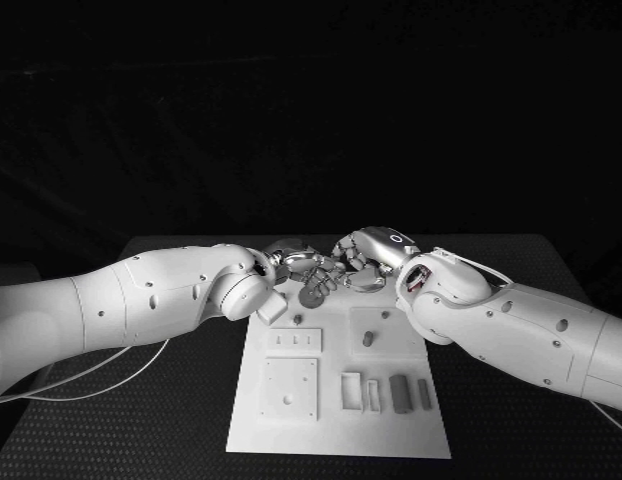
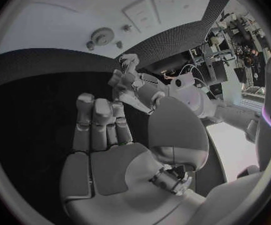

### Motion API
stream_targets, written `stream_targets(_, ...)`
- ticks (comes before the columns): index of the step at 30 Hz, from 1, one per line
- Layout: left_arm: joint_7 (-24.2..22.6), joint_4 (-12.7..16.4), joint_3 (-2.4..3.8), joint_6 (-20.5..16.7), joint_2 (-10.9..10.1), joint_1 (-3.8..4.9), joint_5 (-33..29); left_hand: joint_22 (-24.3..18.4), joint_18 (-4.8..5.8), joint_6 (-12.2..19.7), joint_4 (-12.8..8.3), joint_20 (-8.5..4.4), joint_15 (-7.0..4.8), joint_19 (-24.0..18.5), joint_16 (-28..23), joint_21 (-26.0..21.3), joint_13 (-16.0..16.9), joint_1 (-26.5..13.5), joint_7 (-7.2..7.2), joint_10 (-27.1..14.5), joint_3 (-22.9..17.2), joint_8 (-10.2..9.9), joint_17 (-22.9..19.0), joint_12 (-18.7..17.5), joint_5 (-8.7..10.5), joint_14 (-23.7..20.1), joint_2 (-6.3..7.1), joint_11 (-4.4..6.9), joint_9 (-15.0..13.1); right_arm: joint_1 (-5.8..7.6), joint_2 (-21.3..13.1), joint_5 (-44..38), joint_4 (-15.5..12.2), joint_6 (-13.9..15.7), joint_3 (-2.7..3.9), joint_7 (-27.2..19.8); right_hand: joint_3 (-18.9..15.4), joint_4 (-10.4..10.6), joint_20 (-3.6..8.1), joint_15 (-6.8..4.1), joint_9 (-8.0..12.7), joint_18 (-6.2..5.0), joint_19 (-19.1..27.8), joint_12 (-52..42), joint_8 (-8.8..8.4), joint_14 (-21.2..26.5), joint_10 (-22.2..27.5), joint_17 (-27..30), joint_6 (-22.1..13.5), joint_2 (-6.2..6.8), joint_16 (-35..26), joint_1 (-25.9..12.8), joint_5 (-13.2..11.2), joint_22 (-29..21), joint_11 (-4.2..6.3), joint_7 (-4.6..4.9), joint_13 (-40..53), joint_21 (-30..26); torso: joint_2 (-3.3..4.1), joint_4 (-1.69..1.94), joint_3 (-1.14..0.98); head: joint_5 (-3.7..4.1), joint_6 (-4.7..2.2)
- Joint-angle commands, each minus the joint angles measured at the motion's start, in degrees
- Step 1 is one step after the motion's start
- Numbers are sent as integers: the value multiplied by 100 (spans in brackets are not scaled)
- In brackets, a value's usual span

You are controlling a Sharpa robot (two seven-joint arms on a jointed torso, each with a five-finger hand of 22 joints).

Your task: Assemble the parts on the task board

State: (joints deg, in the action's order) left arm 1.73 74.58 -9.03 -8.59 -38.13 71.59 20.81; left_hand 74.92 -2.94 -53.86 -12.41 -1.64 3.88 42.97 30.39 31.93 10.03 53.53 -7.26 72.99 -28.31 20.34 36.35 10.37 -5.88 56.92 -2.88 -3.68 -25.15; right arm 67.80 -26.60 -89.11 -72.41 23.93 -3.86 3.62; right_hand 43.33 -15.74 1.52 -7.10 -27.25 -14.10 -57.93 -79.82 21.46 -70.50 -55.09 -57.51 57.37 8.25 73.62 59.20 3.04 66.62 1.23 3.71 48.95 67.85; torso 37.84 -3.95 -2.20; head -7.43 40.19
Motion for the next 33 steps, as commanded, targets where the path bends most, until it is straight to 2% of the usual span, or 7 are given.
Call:
stream_targets(1,-83,23,8,170,25,5,-37,89,-22,-68,-124,-12,3,-28,-17,17,14,12,7,55,-29,-23,6,-24,-24,13,-53,12,5,-9,18,-78,20,-87,-1,-10,29,2,12,-13,-220,-90,-29,21,13,-21,-42,7,155,18,-41,28,7,-9,-5,137,-7,16,2,2,-1,3,7)
stream_targets(8,-69,15,8,174,19,5,-19,88,-14,-93,-262,-15,1,-21,-19,18,19,42,17,72,-77,-34,6,-29,-24,18,-59,18,11,-10,15,-78,27,-115,-1,-3,31,2,12,-13,-221,-90,-28,23,10,-21,-42,7,155,17,-43,27,8,-11,-6,137,-6,14,5,2,1,19,23)
stream_targets(14,-53,20,8,102,19,5,27,83,-1,-183,-293,-20,-11,-7,-3,17,41,22,50,154,-121,-7,14,4,-29,53,-134,53,0,-11,17,-85,37,-133,-1,10,33,2,11,-12,-222,-90,-27,24,8,-21,-42,8,155,17,-46,26,9,-13,-6,138,-6,13,3,2,3,20,25)
stream_targets(21,-51,15,8,-29,-3,4,148,88,27,-478,-252,-111,-127,97,198,60,162,-119,153,460,-134,116,118,168,-71,279,-273,182,-105,-11,9,-94,42,-182,-2,19,32,-6,7,-5,-222,-90,-13,40,-18,-9,-26,10,133,51,-65,11,8,-22,-14,147,-6,2,5,-4,0,21,23)
stream_targets(27,-66,0,9,-23,5,3,204,82,55,-599,-271,-172,-194,144,295,76,252,-193,211,568,-131,171,167,241,-115,355,-298,240,-202,-11,-9,-91,41,-200,-3,21,8,-17,-4,7,-221,-90,7,64,-54,12,1,14,100,108,-93,-20,10,-36,-28,161,-7,-13,5,-1,3,40,28)
stream_targets(30,-55,-15,10,-47,7,2,204,77,78,-625,-280,-185,-211,125,322,63,282,-218,224,597,-133,180,182,260,-109,378,-308,254,-237,-11,-14,-49,48,-213,-3,4,-73,-30,-21,37,-203,-90,40,95,-136,49,48,17,-10,164,-129,-81,55,-52,-61,198,-8,-34,2,-1,4,37,28)
stream_targets(33,-42,-23,10,-54,2,2,204,78,97,-649,-289,-198,-227,117,349,59,309,-237,234,623,-135,189,197,279,-115,404,-313,266,-269,-10,-21,-1,55,-139,-5,-17,-221,-53,-49,117,-128,-90,103,121,-314,109,114,18,-275,219,-172,-159,132,-71,-146,288,-3,-70,2,-3,-1,42,27)
